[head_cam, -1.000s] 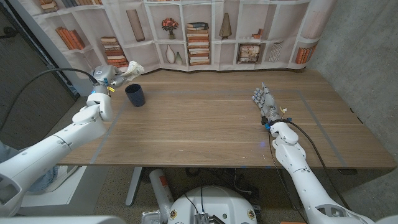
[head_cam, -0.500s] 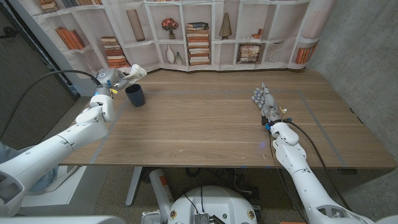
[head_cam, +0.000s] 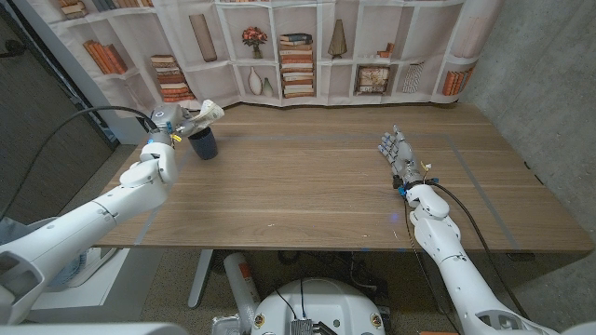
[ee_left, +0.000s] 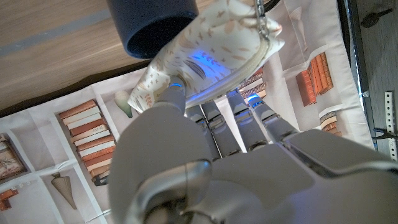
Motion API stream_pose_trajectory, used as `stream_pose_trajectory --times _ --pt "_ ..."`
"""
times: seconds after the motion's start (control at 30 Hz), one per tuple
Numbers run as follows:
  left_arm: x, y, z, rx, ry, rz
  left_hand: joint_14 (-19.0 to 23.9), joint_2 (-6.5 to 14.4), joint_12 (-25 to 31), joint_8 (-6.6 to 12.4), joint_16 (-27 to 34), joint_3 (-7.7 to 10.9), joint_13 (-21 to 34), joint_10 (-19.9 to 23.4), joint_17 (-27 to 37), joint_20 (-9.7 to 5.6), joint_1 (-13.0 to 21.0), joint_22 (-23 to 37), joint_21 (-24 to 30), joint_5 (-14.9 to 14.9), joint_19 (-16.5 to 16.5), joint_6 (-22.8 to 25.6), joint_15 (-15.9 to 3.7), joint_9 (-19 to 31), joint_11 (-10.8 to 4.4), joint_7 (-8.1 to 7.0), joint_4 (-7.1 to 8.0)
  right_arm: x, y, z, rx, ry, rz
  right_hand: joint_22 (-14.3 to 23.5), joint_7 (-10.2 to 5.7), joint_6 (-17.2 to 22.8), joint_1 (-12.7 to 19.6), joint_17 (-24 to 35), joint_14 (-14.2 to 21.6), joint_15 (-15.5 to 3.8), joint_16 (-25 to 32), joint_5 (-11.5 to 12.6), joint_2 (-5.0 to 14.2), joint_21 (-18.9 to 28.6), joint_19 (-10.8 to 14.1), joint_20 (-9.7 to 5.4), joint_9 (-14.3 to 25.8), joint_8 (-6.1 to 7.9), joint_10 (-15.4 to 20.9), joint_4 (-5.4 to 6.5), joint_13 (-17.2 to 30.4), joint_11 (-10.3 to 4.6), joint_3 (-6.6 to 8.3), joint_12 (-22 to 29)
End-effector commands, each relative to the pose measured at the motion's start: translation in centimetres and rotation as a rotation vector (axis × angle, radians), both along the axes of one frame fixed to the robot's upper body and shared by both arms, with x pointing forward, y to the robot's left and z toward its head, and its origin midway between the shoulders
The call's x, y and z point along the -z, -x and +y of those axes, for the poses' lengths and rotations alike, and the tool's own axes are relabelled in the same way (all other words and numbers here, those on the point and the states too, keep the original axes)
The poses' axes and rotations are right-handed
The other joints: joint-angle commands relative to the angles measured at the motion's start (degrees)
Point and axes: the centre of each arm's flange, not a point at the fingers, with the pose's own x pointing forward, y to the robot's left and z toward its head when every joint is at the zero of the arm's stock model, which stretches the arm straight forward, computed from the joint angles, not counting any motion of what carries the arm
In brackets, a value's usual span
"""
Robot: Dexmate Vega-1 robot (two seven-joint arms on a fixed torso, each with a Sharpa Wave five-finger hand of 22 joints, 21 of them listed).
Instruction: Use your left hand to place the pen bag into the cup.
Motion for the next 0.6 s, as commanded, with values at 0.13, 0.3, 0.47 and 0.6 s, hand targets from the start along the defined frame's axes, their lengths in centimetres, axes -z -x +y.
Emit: stream_pose_trajectory --times 0.13,0.3,0.47,0.6 --pt "0.83 -1.07 -0.46 0.002 0.003 0.03 0.0 0.0 -0.3 0.46 0.0 0.52 0.2 0.2 0.3 0.26 0.5 0.1 -0.2 0.4 -0.3 1.0 -7.29 0.1 -0.15 -1.29 -0.07 0.09 -0.05 0.07 -0.005 -0.001 -0.003 0.2 0.01 0.7 -0.1 0.2 0.7 -0.13 -0.1 0.0 0.46 -0.3 0.6 0.08 0.3 0.07 0.4 -0.23 0.3 -0.02 0.03 0.1" --pt "0.92 -1.28 -0.55 0.008 0.003 0.034 -0.1 0.0 -0.3 0.49 0.0 0.54 0.2 0.2 0.3 0.49 0.5 0.1 -0.2 0.4 -0.3 1.1 -7.25 0.1 -0.16 -1.43 -0.05 0.07 -0.04 0.06 -0.004 -0.004 -0.006 0.2 -0.02 0.8 -0.1 0.2 0.7 -0.04 -0.1 0.0 0.46 -0.4 0.6 0.07 0.3 0.08 0.4 -0.25 0.3 0.07 0.0 0.0" --pt "0.96 -1.54 -0.76 0.012 0.006 0.043 -0.3 -0.1 -0.3 0.47 0.0 0.55 0.2 0.2 0.3 0.48 0.4 0.1 -0.2 0.4 -0.4 1.1 -7.15 0.1 -0.16 -1.43 0.01 0.07 -0.02 -0.01 -0.002 -0.006 -0.008 0.2 -0.03 0.8 -0.2 0.2 0.7 -0.08 -0.1 0.0 0.47 -0.5 0.6 0.1 0.3 0.07 0.4 -0.26 0.3 -0.29 -0.02 0.0" --pt "1.05 -1.71 -0.95 0.013 0.007 0.054 -0.4 -0.1 -0.3 0.42 0.0 0.58 0.1 0.1 0.4 0.58 0.4 0.1 -0.2 0.4 -0.5 1.0 -7.16 0.1 -0.18 -1.63 0.03 0.09 0.02 -0.07 -0.003 -0.009 -0.009 0.2 -0.04 0.8 -0.2 0.2 0.7 -0.09 -0.1 0.0 0.48 -0.5 0.6 0.12 0.3 0.06 0.4 -0.27 0.3 -0.06 -0.03 0.0"
